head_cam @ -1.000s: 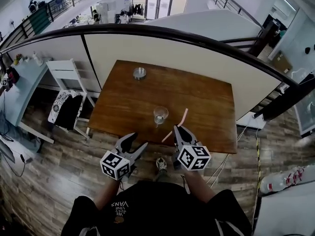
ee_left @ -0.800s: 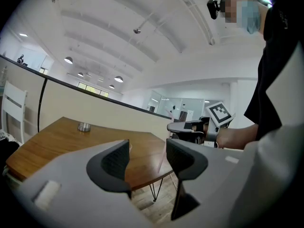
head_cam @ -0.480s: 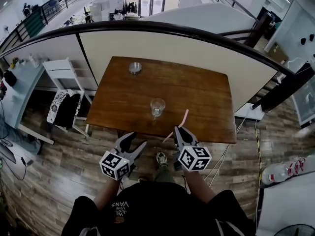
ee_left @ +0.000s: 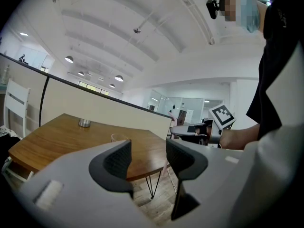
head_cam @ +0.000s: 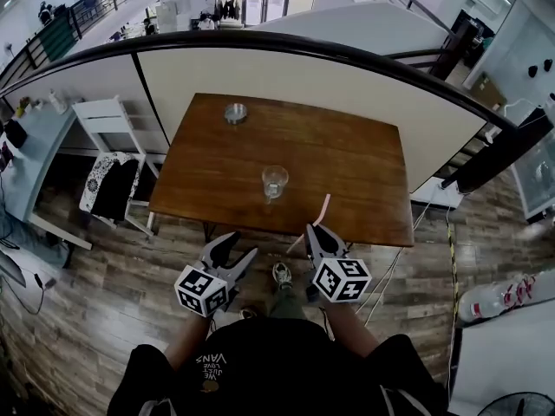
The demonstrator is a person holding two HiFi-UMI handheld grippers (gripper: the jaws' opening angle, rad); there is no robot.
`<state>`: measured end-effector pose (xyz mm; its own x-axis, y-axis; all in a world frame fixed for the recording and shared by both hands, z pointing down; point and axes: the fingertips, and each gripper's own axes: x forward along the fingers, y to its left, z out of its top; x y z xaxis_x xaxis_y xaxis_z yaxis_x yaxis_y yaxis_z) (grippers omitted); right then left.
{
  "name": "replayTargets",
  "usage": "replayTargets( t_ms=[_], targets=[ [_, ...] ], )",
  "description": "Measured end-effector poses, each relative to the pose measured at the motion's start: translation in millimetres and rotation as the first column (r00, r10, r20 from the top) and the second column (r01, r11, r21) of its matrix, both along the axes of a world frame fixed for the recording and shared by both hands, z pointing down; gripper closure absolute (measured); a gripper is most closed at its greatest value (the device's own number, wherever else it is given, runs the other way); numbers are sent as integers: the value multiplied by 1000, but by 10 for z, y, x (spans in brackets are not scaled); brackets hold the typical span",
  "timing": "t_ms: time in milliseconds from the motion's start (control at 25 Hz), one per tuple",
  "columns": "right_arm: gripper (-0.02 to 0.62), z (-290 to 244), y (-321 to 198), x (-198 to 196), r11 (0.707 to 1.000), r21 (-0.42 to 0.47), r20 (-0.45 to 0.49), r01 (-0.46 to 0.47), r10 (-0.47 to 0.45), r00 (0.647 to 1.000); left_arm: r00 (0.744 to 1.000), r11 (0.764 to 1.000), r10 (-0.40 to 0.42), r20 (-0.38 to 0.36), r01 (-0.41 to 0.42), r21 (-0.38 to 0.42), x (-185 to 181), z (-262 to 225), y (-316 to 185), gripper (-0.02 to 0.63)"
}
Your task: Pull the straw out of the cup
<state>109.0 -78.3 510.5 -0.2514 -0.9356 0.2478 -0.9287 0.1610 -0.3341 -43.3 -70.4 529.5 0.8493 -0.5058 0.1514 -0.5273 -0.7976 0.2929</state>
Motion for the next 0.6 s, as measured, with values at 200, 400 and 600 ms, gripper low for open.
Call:
replayTargets(
  t_ms=[200, 400, 600],
  targets=[
    [563, 37, 50, 18, 1000, -12, -3, -1, 1, 1000, 1000, 1000, -1, 14, 1, 4, 21, 34, 32, 405],
    [563, 44, 90, 35, 1000, -16, -4, -7, 7, 1000, 1000, 999, -11, 17, 11, 38, 13, 1, 51, 534],
    [563, 38, 118, 70, 1000, -17, -6, -13, 13, 1000, 1000, 998, -17, 16, 16, 58, 27, -36, 51, 594]
  ],
)
